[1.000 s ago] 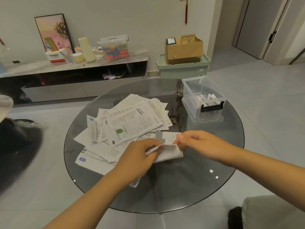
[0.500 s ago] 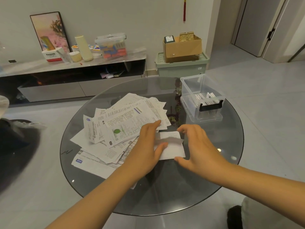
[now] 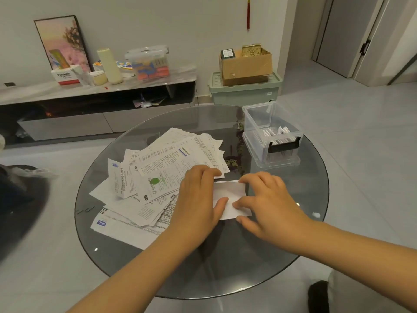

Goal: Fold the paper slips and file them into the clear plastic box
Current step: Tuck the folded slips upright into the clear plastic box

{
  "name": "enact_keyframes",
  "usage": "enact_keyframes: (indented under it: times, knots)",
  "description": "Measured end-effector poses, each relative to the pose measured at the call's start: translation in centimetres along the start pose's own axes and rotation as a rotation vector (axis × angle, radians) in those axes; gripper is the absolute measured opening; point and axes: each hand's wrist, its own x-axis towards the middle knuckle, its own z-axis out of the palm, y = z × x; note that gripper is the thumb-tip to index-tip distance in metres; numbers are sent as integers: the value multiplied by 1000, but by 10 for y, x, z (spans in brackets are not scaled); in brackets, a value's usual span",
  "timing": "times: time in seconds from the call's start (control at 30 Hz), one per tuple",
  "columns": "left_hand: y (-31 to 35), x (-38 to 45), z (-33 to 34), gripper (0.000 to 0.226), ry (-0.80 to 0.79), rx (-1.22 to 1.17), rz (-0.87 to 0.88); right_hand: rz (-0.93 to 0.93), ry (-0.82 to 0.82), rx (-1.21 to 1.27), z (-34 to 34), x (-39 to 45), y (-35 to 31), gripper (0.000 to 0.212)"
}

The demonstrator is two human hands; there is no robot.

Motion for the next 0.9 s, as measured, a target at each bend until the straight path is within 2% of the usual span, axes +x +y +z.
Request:
enact_keyframes:
  times: [0.07,0.13,0.27,0.37,0.53,0.73,0.9]
  knots:
    - [2,-2,-4,33,-40,-1,36,-13,-75,36,-6,2,4,27]
    - [0,-8,-5,28,-144,20,93,-15,-132,74,-12,2,7,33]
    - [-2,-18,-8,58,-353,46,125,-72,-176,61,-19,4,11,36]
    - [-4,-13,-14,51,-414,64,124,-108,-230,54,-19,6,11,36]
    - [1,-9,-16,38,-396,95,102,-97,-267,112,-17,6,10,37]
    - [3,-2,-20,28,-362,41,14,-89,-142,109,-13,8,8,28]
    - [5,-4,-23,36,-348,8,51,-80,-92,114,-8,11,10,24]
